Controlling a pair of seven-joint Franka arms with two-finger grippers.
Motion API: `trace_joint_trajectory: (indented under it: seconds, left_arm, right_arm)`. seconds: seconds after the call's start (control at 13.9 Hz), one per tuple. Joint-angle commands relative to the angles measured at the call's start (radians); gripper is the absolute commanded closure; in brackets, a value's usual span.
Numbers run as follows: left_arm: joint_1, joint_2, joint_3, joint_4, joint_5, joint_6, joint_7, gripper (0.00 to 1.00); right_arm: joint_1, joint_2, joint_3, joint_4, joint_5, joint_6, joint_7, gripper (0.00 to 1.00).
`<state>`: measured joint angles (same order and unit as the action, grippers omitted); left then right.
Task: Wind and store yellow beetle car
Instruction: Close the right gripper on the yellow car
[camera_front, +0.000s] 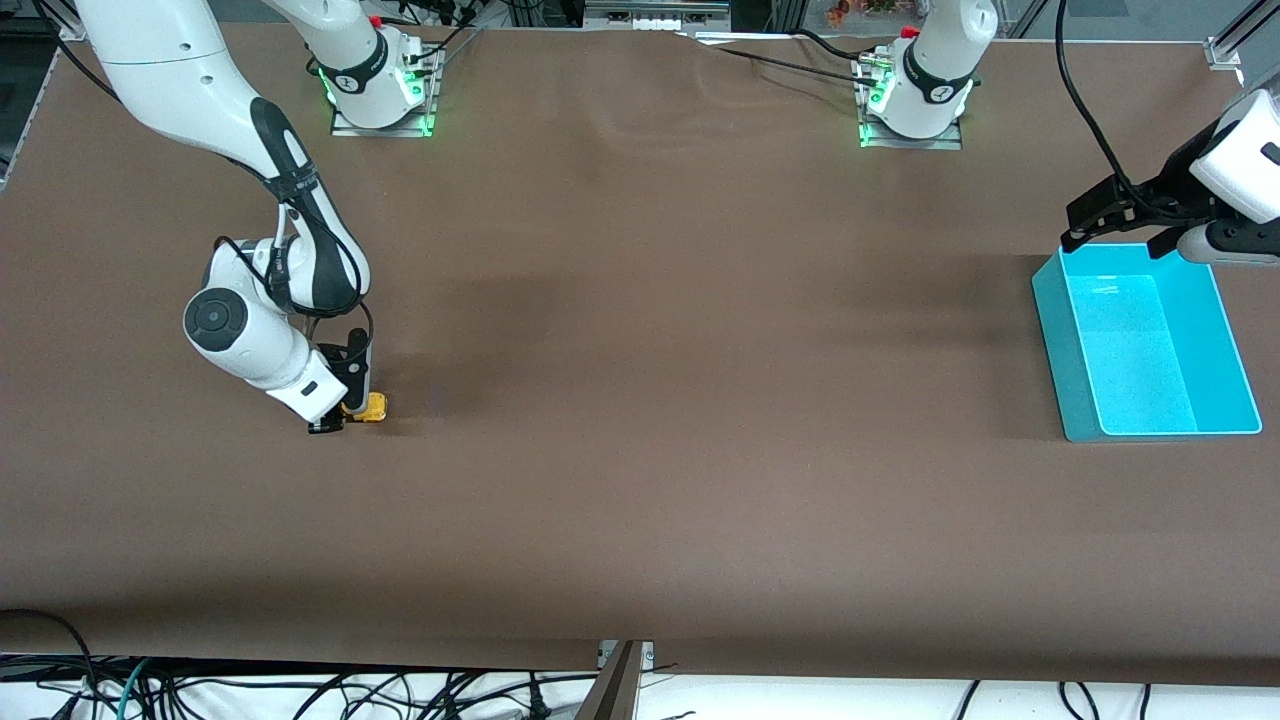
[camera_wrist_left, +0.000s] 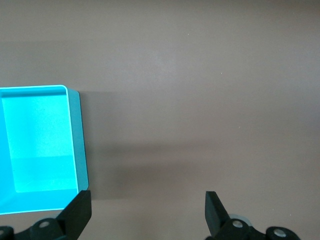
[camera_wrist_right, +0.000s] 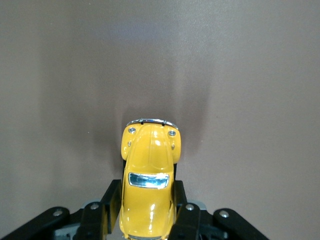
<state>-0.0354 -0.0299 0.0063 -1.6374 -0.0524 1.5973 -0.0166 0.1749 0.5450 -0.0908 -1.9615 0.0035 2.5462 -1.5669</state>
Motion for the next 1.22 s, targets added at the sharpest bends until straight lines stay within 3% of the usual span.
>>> trace_joint_trajectory:
  seconds: [0.0,1.15]
  left_arm:
    - [0.011,0.008,-0.005,0.024,-0.023,-0.020,0.007,0.00]
    - [0.011,0.008,-0.005,0.024,-0.024,-0.022,0.007,0.00]
  right_arm:
    - [-0.018,-0.004,0.006,-0.014,0.018,0.008,-0.019,0.54]
    - [-0.143,0.009,0.006,-0.020,0.018,0.009,-0.179,0.54]
